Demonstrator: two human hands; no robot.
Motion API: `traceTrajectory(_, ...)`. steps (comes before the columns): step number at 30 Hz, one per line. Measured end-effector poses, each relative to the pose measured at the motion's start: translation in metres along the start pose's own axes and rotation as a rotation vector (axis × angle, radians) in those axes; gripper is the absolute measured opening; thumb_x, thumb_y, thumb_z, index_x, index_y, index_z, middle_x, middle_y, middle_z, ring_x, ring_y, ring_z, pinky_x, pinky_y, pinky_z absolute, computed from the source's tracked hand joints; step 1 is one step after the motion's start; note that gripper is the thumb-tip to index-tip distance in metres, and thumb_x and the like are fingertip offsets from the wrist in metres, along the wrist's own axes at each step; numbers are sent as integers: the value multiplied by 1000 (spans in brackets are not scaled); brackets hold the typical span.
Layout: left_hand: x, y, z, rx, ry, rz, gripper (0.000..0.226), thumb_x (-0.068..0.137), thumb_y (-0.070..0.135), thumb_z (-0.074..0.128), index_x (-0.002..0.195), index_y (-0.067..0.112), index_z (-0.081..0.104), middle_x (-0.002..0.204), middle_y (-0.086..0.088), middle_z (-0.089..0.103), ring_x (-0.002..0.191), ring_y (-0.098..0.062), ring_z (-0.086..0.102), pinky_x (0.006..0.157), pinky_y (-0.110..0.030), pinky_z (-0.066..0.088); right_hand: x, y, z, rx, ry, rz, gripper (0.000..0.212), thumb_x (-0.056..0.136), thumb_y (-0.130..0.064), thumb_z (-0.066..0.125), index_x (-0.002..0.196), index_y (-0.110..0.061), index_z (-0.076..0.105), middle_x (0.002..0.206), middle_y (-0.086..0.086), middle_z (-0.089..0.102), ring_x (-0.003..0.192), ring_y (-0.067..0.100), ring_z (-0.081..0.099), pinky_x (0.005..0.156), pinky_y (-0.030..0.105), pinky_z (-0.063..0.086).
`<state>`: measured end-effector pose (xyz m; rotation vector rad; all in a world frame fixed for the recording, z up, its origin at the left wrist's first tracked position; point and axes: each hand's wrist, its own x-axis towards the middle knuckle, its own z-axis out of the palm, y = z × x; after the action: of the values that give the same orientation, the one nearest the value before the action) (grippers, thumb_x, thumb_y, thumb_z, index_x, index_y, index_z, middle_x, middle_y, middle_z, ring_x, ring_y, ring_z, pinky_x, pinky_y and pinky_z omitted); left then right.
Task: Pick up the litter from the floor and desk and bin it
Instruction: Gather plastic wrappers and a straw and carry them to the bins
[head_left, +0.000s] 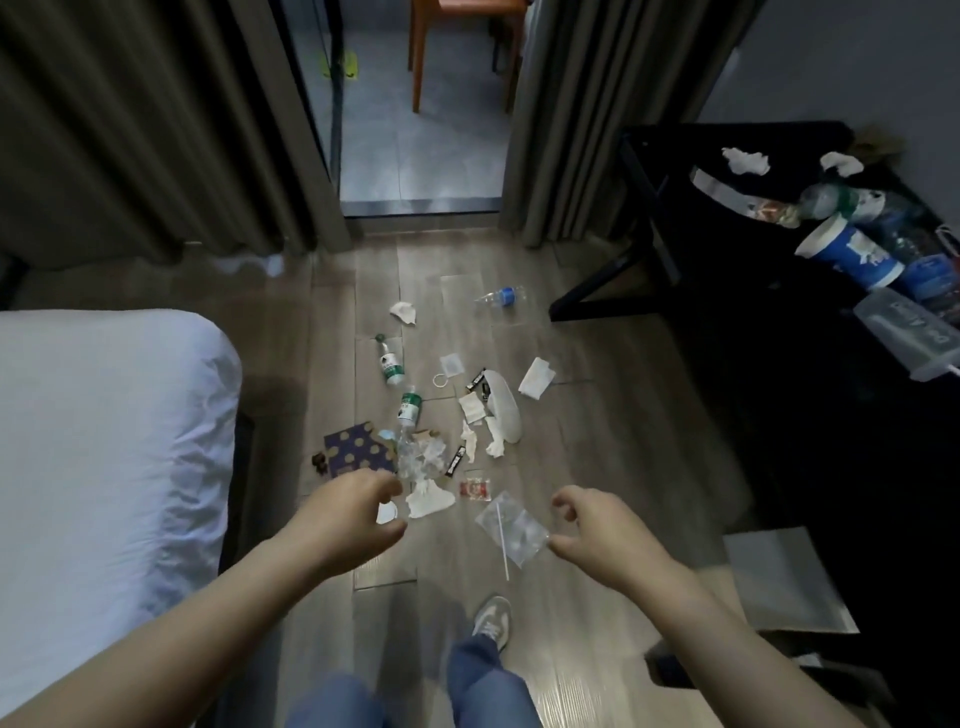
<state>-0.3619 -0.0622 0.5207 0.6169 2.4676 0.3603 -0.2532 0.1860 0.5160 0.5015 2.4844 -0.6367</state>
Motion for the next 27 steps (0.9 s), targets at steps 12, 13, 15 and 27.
traceTrajectory(12,166,-38,94,50,-145,-43,38,85,34,62,120,20,59,117,2,63,103,-14,59,82,-27,48,161,76,79,98,-60,189,49,86,-34,58,129,-13,53,124,12,59,113,28,57,92,34,48)
traceTrajectory(13,178,-46,107,51,-152,-44,38,85,33,62,120,20,59,118,1,63,103,-15,59,82,-27,48,174,81,94,111,-57,209,48,86,-35,57,129,-13,53,124,12,58,113,29,57,91,34,48)
traceTrajectory(15,203,-66,136,61,-168,-44,38,85,32,62,120,19,59,118,0,62,103,-16,59,83,-28,49,201,93,126,135,-57,243,46,86,-31,55,128,-13,53,124,13,57,111,30,58,88,33,48)
traceTrajectory(27,365,-194,357,164,-203,39,44,86,34,62,127,22,55,123,3,61,108,-15,59,86,-27,50,388,179,356,147,-61,281,53,82,-26,59,132,-13,47,136,11,49,120,28,52,94,32,45)
